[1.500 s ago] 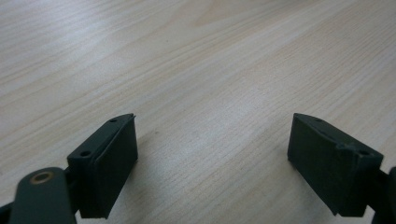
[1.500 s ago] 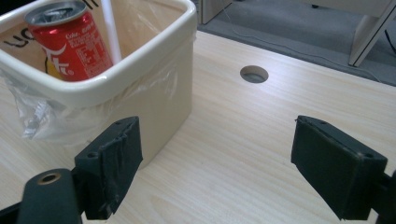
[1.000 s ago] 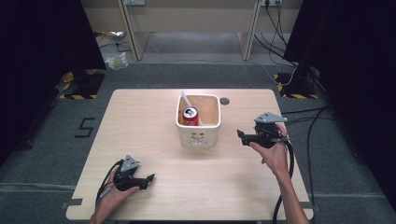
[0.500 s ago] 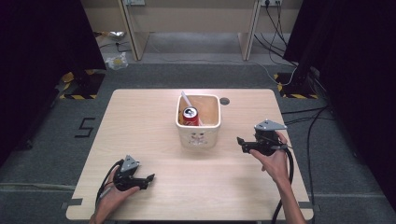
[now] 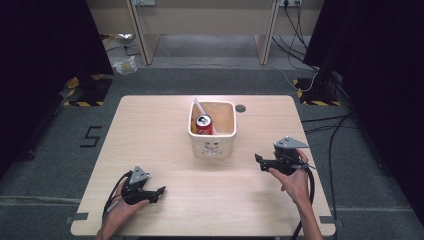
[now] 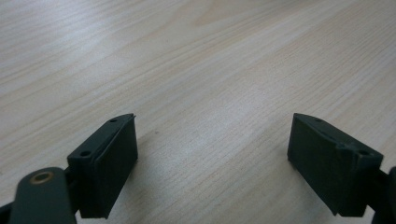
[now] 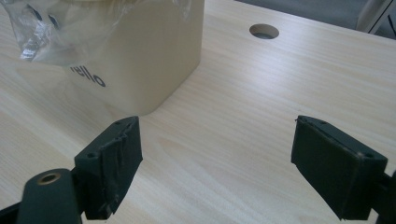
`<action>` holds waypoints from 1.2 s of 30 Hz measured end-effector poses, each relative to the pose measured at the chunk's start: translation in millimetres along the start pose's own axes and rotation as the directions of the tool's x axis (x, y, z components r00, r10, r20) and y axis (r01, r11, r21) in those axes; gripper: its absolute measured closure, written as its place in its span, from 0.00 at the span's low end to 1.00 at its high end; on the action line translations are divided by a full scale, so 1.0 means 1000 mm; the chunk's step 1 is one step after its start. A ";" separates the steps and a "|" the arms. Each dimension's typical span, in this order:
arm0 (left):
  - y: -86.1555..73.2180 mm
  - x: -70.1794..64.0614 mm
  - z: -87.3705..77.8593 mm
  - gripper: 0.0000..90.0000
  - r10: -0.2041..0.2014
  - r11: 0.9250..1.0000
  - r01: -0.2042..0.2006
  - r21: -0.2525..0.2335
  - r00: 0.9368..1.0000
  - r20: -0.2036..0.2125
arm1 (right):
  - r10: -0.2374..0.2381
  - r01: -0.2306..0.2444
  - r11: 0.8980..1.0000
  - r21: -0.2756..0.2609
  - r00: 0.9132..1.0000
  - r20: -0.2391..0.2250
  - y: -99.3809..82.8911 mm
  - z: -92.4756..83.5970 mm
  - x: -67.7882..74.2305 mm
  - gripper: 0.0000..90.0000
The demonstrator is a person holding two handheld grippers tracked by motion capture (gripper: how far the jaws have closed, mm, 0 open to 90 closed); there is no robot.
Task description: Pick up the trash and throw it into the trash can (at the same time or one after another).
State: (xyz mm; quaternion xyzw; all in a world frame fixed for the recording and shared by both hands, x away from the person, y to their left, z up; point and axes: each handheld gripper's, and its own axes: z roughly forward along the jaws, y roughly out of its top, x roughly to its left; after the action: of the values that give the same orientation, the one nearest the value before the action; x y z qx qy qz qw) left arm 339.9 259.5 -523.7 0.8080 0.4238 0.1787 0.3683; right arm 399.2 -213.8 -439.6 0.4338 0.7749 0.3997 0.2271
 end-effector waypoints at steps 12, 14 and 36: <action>0.000 0.000 0.000 0.17 0.000 1.000 0.000 0.000 1.000 0.000 | -0.001 0.001 1.000 0.002 1.000 -0.009 -0.023 0.001 0.011 0.18; 0.000 0.000 0.000 0.17 0.000 1.000 0.000 0.000 1.000 0.000 | -0.007 0.007 1.000 0.008 1.000 -0.014 -0.026 0.001 0.013 0.18; 0.000 0.000 0.000 0.17 0.002 1.000 -0.002 0.002 1.000 0.000 | -0.009 0.013 0.995 0.098 0.999 -0.032 -0.065 0.014 0.027 0.18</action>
State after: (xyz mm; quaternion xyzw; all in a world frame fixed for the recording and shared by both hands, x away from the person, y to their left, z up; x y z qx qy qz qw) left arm 339.9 259.7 -523.5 0.8089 0.4230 0.1789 0.3672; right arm 362.8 -204.5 -500.7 0.4338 0.7996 0.3665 0.1953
